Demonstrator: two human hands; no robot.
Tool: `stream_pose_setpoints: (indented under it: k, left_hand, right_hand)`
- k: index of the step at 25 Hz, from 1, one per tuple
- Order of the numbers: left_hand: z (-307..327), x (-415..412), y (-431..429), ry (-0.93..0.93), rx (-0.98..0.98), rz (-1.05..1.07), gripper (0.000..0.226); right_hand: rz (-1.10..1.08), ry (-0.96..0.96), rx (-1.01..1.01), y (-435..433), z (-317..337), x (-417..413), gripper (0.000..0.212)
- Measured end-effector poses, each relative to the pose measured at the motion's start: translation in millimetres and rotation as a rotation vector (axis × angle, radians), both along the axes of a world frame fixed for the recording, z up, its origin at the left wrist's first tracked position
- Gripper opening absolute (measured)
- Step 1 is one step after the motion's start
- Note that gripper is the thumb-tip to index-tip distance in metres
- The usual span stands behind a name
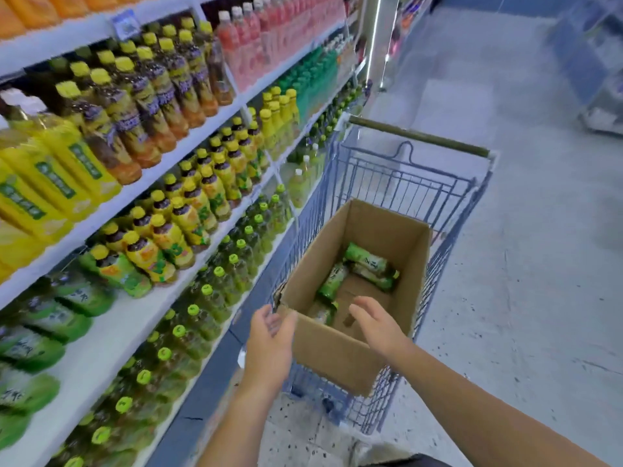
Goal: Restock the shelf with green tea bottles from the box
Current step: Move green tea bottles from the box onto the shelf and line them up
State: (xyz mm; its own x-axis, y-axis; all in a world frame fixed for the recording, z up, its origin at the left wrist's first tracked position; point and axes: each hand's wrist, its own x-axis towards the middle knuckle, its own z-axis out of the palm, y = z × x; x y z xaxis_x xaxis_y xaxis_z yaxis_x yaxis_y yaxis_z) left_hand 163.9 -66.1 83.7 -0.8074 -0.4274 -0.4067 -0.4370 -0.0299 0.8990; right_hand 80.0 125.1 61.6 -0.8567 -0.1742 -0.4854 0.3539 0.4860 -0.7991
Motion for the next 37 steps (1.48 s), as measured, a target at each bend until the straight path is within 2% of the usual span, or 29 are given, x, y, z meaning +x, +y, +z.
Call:
stream_pose_setpoints:
  k: [5, 10, 16, 22, 26, 30, 33, 37]
  left_hand:
    - [-15, -66, 34, -0.083, -0.041, -0.12, 0.062]
    - [-51, -142, 32, -0.165, -0.072, -0.277, 0.062]
    - [-139, -236, 31, -0.277, -0.087, -0.434, 0.063]
    - [-237, -308, 61, -0.398, -0.289, -0.533, 0.072]
    - [-284, -327, 73, -0.462, -0.403, -0.61, 0.07]
    - [-322, -338, 71, -0.528, -0.572, -0.68, 0.067]
    - [-347, -349, 72, -0.531, -0.71, -0.725, 0.064]
    - [-374, -359, 75, -0.535, -0.82, -0.774, 0.072]
  right_hand:
    - [-0.151, -0.094, -0.013, 30, -28, -48, 0.046]
    - [-0.321, -0.191, 0.004, 23, -75, -91, 0.047]
    - [-0.59, -0.293, -0.001, 5, -153, -138, 0.046]
    - [-0.724, -0.344, -0.032, 4, -240, -191, 0.049]
    - [-0.861, -0.373, -0.165, 9, -285, -230, 0.051]
    - [-1.026, -0.413, -0.352, 12, -310, -274, 0.037]
    - [-1.149, -0.438, -0.544, 14, -327, -307, 0.041]
    - [-1.22, -0.499, -0.783, 10, -339, -336, 0.047]
